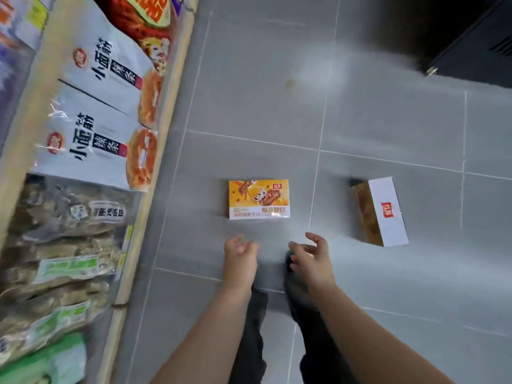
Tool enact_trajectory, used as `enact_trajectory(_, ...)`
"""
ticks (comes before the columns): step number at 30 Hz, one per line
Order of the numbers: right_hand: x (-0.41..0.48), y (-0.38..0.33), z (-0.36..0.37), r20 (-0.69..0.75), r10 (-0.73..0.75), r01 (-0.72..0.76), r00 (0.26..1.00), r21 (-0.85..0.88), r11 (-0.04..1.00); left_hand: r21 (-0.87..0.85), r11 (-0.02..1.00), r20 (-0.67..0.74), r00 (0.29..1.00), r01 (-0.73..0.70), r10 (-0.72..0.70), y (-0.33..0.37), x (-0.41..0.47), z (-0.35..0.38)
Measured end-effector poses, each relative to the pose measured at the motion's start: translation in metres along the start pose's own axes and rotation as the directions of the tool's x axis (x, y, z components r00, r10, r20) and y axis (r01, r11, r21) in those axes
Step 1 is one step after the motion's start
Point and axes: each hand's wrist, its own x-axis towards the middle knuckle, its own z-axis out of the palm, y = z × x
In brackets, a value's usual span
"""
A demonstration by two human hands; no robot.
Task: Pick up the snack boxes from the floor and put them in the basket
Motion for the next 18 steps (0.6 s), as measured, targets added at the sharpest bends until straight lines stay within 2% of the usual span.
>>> enact_trajectory(3,0.055,0.031,0.016,-0.006,-0.057,0.055,0.998,-0.214,0.975,-0.060,0.998,-0.022,1.000,-0.006,0.004,-0.026,0.053,0.031)
enact_trajectory(6,0.135,0.037,0.044,-0.027,-0.185,0.174,0.982,-0.232,0.957,-0.072,0.997,-0.076,0.997,0.018,-0.023,-0.052,0.129,0.053)
enact_trajectory(9,0.214,0.034,0.063,0.027,-0.312,0.303,0.950,-0.324,0.896,-0.054,0.998,-0.110,0.993,-0.045,0.038,-0.059,0.204,0.066)
enact_trajectory(12,0.276,0.036,0.059,0.017,-0.246,0.228,0.969,-0.449,0.864,0.038,0.986,-0.140,0.977,-0.159,0.163,-0.044,0.266,0.072)
enact_trajectory(14,0.306,0.034,0.055,-0.022,-0.155,0.129,0.988,-0.449,0.884,0.078,0.985,-0.138,0.977,-0.155,0.165,-0.036,0.296,0.072)
enact_trajectory(18,0.335,0.022,0.054,-0.014,0.042,-0.045,0.999,-0.392,0.919,0.007,0.997,-0.112,0.991,0.080,-0.079,-0.041,0.336,0.066)
